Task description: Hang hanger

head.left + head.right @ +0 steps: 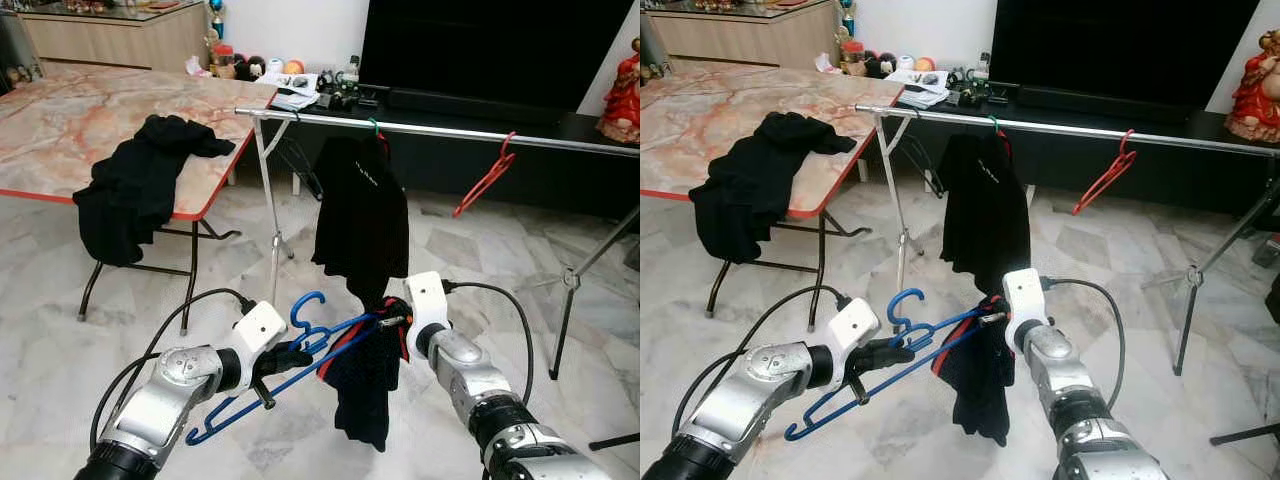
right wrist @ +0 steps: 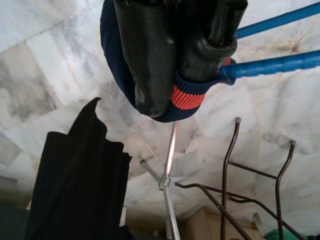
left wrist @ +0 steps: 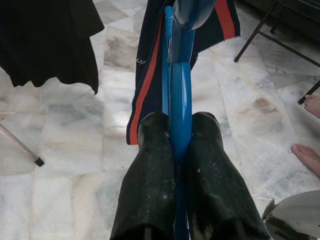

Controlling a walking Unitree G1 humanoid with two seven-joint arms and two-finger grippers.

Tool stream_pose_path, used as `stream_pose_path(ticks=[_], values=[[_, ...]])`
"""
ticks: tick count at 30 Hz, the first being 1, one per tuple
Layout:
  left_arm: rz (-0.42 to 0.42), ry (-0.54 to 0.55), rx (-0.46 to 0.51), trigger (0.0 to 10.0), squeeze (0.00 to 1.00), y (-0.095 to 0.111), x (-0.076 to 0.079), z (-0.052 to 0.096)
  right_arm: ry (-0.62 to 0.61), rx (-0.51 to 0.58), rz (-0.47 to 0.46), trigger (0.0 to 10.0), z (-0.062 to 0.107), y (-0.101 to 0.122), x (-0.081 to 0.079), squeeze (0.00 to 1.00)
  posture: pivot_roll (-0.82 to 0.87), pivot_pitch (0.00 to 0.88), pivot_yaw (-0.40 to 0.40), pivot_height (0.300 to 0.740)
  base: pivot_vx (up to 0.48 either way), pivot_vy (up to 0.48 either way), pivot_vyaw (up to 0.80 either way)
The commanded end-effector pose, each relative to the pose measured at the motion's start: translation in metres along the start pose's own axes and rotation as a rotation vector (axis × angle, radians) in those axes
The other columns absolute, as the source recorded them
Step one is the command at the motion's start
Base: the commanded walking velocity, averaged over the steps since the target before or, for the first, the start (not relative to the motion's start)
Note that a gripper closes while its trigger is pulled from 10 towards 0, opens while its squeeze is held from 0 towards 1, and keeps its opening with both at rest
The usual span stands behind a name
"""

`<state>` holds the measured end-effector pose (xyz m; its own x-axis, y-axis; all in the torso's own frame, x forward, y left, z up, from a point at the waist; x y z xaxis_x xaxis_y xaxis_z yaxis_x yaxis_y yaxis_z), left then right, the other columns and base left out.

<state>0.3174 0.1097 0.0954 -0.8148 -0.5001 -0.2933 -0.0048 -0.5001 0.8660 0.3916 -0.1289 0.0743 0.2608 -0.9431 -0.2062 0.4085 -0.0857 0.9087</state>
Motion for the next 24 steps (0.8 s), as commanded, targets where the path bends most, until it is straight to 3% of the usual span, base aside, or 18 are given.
stream_pose_path(ticks=[1,8,16,20,24], values=[[-0.009,0.029,0.021,10.0,0.0,0.006,-0.008,0.0,0.028,0.049,-0.004,10.0,-0.002,0.019,-0.009,0.0,0.13,0.0,-0.087,0.74,0.0,0.0,0.0],[0.001,0.051,0.0,10.0,0.0,0.003,-0.011,0.0,-0.007,0.073,-0.086,10.0,-0.001,0.022,-0.006,0.0,0.12,0.0,-0.087,0.74,0.0,0.0,0.0],[-0.016,0.15,-0.014,10.0,0.0,0.002,-0.025,-0.001,-0.077,0.037,-0.069,10.0,0.003,0.009,0.003,0.0,0.12,0.0,-0.089,0.74,0.0,0.0,0.0],[-0.014,0.157,-0.008,10.0,0.0,0.004,-0.027,-0.002,-0.073,0.034,-0.074,10.0,0.004,0.008,0.001,0.0,0.12,0.0,-0.089,0.74,0.0,0.0,0.0],[-0.002,0.097,0.017,10.0,0.0,0.005,-0.019,-0.001,-0.012,0.062,-0.045,10.0,0.003,0.017,-0.01,0.0,0.12,0.0,-0.089,0.74,0.0,0.0,0.0]])
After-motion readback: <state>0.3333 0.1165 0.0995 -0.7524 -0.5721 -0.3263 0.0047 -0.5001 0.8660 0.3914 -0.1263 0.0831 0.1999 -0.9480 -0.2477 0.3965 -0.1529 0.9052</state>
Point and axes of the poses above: a point about 5 cm out from each wrist's last joint towards the gripper, its own z axis pointing back from the gripper into the wrist, its own y axis along the axis of the wrist's last joint, x = y × z, the point moved 3 cm from there along -z, pointing out of the wrist towards the gripper, and after that the axes turned 12 degrees about -z, right-handed, at the moved point
